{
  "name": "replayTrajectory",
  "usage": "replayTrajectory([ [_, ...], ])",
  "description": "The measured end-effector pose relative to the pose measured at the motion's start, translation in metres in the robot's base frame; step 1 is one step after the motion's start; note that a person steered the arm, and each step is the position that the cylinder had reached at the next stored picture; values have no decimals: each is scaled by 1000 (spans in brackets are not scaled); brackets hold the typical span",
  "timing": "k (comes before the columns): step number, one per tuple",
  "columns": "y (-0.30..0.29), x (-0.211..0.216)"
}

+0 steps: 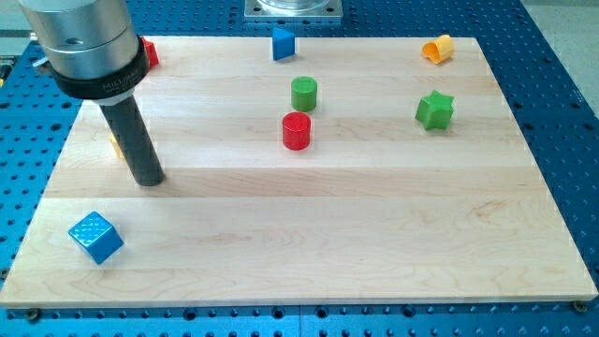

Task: Push the red circle to the bottom center of the board

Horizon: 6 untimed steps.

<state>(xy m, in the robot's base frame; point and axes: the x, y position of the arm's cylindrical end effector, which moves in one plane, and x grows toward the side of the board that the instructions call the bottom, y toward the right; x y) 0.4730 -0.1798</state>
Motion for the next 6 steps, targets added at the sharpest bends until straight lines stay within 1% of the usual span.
replayTrajectory([
  [2, 79, -61],
  [3, 115, -69],
  [4, 159, -91],
  [5, 210, -36],
  [6, 218, -58],
])
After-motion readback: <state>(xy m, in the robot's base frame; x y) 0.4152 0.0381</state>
